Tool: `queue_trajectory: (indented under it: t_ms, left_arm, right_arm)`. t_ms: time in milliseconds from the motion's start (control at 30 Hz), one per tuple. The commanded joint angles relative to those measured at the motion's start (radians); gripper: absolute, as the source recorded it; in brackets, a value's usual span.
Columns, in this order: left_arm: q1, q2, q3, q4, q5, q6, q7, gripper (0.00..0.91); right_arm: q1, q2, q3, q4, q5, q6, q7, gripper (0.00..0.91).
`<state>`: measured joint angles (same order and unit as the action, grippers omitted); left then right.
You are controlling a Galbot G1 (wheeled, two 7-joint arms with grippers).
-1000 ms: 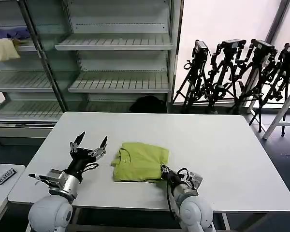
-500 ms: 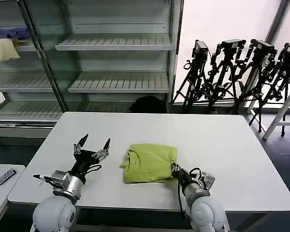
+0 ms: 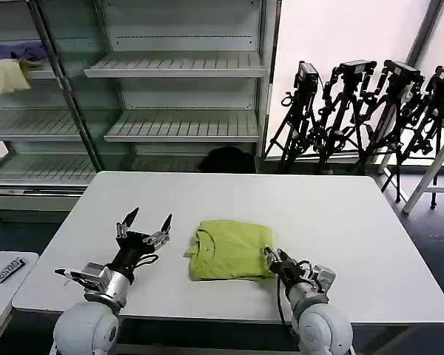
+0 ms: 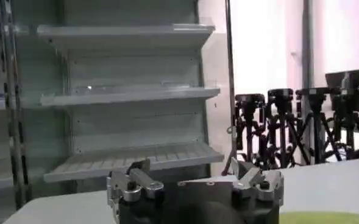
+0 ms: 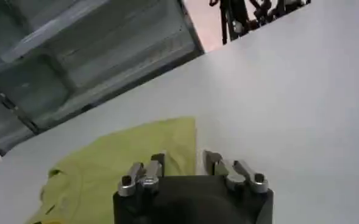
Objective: Fold and organize the clothes.
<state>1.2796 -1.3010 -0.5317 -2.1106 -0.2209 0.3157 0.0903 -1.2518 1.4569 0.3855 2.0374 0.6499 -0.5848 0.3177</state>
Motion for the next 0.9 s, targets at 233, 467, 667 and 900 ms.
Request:
queue_trajectory:
  t_ms: [233,467,667,900]
  left_arm:
    - [0.043,0.000,0.002,0.023,-0.121,0.030,-0.043,0.907]
    - [0.117,0.053,-0.043,0.050,-0.171,-0.073,-0.060,0.907]
    - [0.131,0.066,-0.062,0.073,-0.179,-0.120,-0.070,0.907]
    - [0.110,0.058,-0.061,0.123,-0.183,-0.159,-0.085,0.907]
  right_arm:
    - [-0.057,-0.008,0.100,0.086,-0.786,0.005,-0.228,0.907]
    - [-0.118,-0.035,0.155,0.142,-0.842,0.020,-0.300,0.907]
    - [-0.170,-0.045,0.187,0.105,-0.876,0.152,-0.327,0.907]
    - [-0.164,-0.034,0.184,0.095,-0.800,0.138,-0.321,0.907]
